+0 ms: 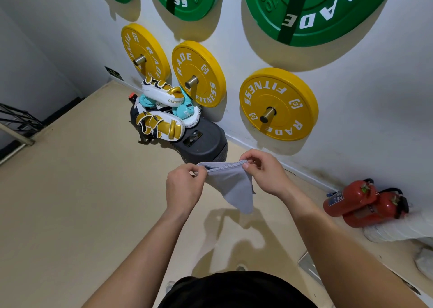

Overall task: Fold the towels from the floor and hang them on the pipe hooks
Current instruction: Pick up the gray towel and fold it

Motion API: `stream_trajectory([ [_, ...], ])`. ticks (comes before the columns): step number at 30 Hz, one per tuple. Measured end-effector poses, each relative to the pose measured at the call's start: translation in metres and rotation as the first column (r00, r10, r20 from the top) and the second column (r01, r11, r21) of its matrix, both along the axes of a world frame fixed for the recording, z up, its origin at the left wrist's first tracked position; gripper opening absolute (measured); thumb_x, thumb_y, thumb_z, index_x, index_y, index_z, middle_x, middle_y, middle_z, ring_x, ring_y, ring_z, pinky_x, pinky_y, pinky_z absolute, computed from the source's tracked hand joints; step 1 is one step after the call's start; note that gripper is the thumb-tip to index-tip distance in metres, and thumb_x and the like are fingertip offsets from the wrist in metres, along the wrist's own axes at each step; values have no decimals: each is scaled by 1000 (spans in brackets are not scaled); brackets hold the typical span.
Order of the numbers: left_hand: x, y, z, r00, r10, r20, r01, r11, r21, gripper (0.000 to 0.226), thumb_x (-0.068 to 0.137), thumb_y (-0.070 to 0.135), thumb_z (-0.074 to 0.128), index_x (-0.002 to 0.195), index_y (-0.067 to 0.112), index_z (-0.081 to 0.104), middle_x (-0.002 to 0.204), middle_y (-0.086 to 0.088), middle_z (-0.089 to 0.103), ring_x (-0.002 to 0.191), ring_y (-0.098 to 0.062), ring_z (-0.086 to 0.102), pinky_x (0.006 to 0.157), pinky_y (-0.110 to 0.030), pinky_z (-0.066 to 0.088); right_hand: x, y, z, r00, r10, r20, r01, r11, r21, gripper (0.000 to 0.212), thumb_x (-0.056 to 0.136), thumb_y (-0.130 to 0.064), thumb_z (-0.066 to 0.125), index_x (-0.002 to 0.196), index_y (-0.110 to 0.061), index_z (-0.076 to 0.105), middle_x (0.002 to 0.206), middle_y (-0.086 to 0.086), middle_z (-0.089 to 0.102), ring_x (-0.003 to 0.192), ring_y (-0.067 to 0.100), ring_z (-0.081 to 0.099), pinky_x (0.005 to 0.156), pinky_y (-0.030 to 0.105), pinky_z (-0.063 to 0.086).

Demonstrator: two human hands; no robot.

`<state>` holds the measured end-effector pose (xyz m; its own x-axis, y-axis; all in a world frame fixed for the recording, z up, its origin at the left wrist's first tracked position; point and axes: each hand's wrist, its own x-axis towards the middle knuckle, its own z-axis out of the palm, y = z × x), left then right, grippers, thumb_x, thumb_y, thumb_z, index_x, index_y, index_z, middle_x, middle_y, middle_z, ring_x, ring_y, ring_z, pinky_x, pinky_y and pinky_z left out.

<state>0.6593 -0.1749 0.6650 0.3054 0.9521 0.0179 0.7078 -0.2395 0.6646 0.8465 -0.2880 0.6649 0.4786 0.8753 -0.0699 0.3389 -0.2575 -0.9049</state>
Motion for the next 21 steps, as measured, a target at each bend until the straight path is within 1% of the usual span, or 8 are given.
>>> stream_trajectory([
  [2,2,4,5,998,56,35,-53,996,-76,17,81,34,65,68,24,71,71,13,69,71,-13,64,64,-28,49,-2,1,2,999,34,-29,-33,999,23,20,91,-9,60,86,-27,68,79,-8,65,72,14,57,66,18,45],
  [4,3,7,7,998,50,42,-43,989,-145,11,75,30,69,66,24,70,68,12,68,70,-9,63,62,-26,49,-3,2,4,997,63,-34,-62,998,31,21,92,-10,61,87,-29,68,80,-9,66,77,20,60,65,21,46],
  [8,7,13,8,998,65,2,-63,975,-213,7,69,25,69,63,22,68,65,9,68,71,-13,64,63,-29,54,-5,3,8,993,117,-28,-116,992,53,21,92,-9,62,87,-29,69,81,-9,68,80,19,62,71,20,46],
  [10,10,16,7,996,74,-42,-82,971,-224,7,69,24,66,63,19,67,66,9,68,73,-15,64,63,-29,54,-8,3,7,989,144,-31,-142,989,47,18,91,-9,63,89,-25,70,83,-5,69,78,20,61,73,24,47],
  [13,14,22,6,991,94,-99,-116,964,-240,10,69,26,64,66,17,65,69,3,67,74,-21,63,60,-29,50,-11,2,5,982,187,-32,-186,982,21,16,91,-9,63,89,-23,70,79,-8,66,69,8,55,67,19,44],
  [15,16,24,6,988,90,-128,-119,961,-248,11,72,27,64,68,17,63,72,1,67,75,-22,63,59,-28,47,-12,1,5,980,199,-22,-199,980,5,16,90,-9,63,88,-24,70,77,-10,65,67,6,54,66,18,43],
  [19,16,26,6,980,61,-190,-104,969,-225,10,74,25,66,71,18,60,75,1,65,77,-24,61,58,-28,44,-16,-1,2,971,239,-8,-239,970,-30,14,88,-12,61,87,-24,69,83,-4,69,70,13,59,67,27,48],
  [21,13,28,3,978,70,-197,-112,971,-209,14,70,23,65,77,20,53,77,0,63,75,-25,60,56,-30,43,-17,-2,2,969,248,-8,-248,968,-36,14,89,-11,61,88,-22,69,81,-6,68,71,14,60,65,24,47],
])
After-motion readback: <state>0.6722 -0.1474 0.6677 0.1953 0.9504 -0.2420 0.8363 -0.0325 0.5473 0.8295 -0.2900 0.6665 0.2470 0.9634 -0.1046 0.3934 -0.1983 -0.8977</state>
